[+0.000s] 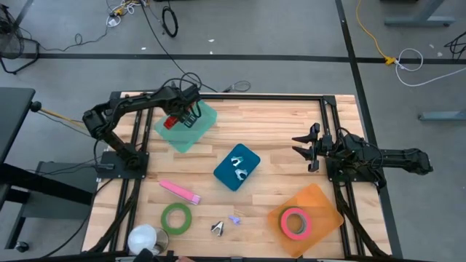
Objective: Pick and place Stapler, Stapler remover, tape
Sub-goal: Put the red stapler into the green bin
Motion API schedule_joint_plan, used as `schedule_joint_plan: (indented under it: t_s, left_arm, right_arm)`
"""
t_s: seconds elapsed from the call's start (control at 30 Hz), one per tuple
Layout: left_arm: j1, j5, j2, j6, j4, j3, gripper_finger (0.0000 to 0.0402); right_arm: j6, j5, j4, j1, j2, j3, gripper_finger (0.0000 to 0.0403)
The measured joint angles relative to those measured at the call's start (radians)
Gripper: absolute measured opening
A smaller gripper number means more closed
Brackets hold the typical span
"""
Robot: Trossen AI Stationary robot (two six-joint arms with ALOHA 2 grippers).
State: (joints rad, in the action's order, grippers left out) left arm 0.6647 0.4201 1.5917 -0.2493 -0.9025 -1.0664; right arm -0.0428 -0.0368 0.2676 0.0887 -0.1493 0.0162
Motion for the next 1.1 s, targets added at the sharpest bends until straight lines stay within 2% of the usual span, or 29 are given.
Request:
schedule_joint_plan:
  t_s: [0.63, 1.0, 1.1]
  left_arm:
    - [-0.016, -0.013, -0.030, -0.030, -0.019, 0.000, 0.0158]
    - [-0.016, -0.074, -0.045, -0.036, -0.054, 0.000, 0.0163]
    - [-0.016, -0.142, -0.045, -0.051, -0.060, 0.000, 0.0163]
  right_arm:
    - [0.000, 0.000, 0.000, 0.000, 0.000, 0.000, 0.0155]
    - [0.000, 0.000, 0.000, 0.000, 0.000, 0.000, 0.0155]
    - [0.000, 0.000, 0.000, 0.000, 0.000, 0.000, 0.0155]
